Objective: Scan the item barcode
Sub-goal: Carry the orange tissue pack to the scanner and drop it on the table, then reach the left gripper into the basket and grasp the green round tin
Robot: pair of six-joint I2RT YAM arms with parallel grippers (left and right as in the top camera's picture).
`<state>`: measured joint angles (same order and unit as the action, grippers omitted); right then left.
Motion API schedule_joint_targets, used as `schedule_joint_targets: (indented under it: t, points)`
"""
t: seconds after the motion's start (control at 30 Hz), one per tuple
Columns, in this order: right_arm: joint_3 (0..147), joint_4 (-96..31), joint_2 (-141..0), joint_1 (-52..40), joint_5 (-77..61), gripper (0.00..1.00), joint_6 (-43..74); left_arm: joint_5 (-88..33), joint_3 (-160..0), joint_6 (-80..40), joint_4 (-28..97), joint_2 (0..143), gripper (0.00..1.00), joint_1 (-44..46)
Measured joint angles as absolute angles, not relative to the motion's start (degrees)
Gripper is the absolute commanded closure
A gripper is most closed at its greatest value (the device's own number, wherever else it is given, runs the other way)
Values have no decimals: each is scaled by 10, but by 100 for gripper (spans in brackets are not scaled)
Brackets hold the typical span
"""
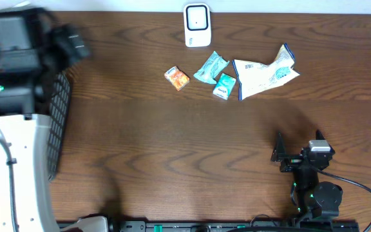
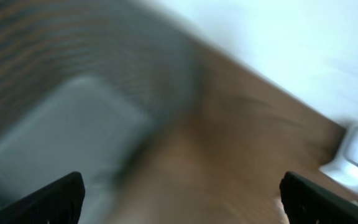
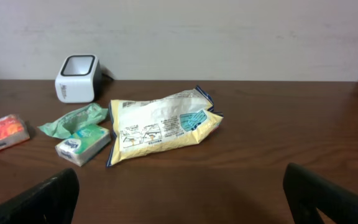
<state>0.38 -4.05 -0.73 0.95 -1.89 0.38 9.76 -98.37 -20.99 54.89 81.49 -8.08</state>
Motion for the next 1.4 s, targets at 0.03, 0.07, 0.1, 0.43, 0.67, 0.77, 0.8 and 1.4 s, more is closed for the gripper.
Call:
schedule_joint_targets:
  t: [0.03,0.07,0.1,0.43,0.67,0.77,0.8,1.4]
  points:
    - [4,-40,-7,10,-19,1,4,112,-983,-228,567,818,2,-111]
    - [4,-40,-7,10,-19,1,4,123,-983,-242,579,821,2,-135]
    - [4,-40,-7,10,-19,1,4,134,-983,-259,591,826,2,-164]
    - [4,-40,-7,10,-19,1,4,167,-950,-349,649,890,2,-364]
    - [4,-40,-7,10,-19,1,4,169,-943,-378,674,930,2,-417]
    - [4,-40,-7,10,-19,1,4,168,-943,-382,681,941,2,-418]
    - [4,-40,-7,10,-19,1,4,169,-943,-383,683,946,2,-418]
    - [4,-40,-7,10,-19,1,4,184,-877,-463,646,1073,2,-442]
